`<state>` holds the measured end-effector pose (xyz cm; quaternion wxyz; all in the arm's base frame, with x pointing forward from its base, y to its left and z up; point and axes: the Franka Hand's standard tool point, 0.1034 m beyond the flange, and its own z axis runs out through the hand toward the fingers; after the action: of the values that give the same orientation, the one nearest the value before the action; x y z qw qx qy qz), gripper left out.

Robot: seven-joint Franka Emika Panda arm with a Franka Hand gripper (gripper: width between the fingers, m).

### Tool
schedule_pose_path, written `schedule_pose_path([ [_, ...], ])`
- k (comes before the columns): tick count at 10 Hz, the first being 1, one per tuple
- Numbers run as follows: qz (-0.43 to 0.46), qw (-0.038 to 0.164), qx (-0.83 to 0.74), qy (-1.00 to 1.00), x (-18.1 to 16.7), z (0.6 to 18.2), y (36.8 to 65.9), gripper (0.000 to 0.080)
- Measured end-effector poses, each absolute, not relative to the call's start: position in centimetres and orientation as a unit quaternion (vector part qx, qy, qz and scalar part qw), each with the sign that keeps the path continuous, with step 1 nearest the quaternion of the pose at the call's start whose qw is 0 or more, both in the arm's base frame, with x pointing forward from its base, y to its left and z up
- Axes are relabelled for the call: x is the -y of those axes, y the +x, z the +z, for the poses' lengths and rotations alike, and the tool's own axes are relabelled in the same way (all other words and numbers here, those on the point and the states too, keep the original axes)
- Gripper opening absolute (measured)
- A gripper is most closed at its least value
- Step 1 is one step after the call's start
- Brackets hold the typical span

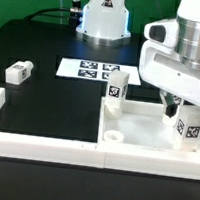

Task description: Assemble square table

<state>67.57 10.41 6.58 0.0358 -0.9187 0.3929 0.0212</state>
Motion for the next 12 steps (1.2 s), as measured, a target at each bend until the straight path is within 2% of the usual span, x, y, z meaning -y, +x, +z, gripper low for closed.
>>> schedule_pose_path([
  [9, 0.003, 0.03, -0.053, -0.998, -9.3, 6.6, 67.9, 0.0648],
  [11, 0.003, 0.03, -0.054, -0.998, -9.3, 6.6, 67.9, 0.0389],
  [12, 0.003, 0.03, -0.054, -0.998, -9.3, 6.6, 67.9, 0.0389],
])
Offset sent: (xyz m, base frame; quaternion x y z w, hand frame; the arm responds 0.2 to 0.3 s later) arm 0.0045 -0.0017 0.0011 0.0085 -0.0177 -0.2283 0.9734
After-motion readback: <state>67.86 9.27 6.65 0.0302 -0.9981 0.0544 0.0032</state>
